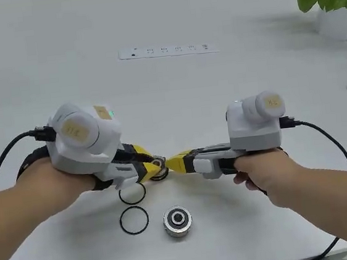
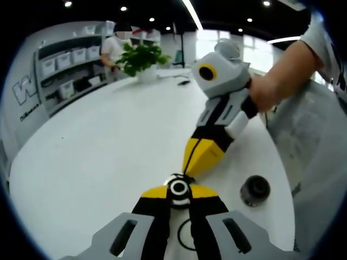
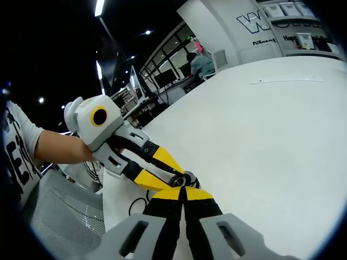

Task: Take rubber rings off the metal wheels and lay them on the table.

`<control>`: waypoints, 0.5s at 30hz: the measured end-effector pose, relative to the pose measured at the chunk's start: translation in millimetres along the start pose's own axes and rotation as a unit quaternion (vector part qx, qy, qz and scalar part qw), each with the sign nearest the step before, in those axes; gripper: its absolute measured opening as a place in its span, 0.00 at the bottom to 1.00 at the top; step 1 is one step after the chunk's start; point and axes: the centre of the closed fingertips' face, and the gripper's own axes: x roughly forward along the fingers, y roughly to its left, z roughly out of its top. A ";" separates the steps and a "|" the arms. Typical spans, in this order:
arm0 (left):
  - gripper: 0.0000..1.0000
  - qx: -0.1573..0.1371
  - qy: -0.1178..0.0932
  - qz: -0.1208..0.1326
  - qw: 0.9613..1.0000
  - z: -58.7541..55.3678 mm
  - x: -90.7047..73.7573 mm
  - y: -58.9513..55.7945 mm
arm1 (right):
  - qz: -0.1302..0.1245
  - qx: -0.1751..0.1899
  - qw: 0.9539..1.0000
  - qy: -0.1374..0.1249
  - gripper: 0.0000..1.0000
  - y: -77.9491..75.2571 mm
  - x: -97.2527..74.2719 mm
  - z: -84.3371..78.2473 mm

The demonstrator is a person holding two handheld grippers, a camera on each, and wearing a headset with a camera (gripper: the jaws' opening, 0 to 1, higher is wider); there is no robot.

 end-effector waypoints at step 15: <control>0.13 0.001 -0.001 -0.002 1.000 -0.8 -1.1 -1.2 | 0.003 -0.004 1.000 0.004 0.00 3.4 0.6 -0.8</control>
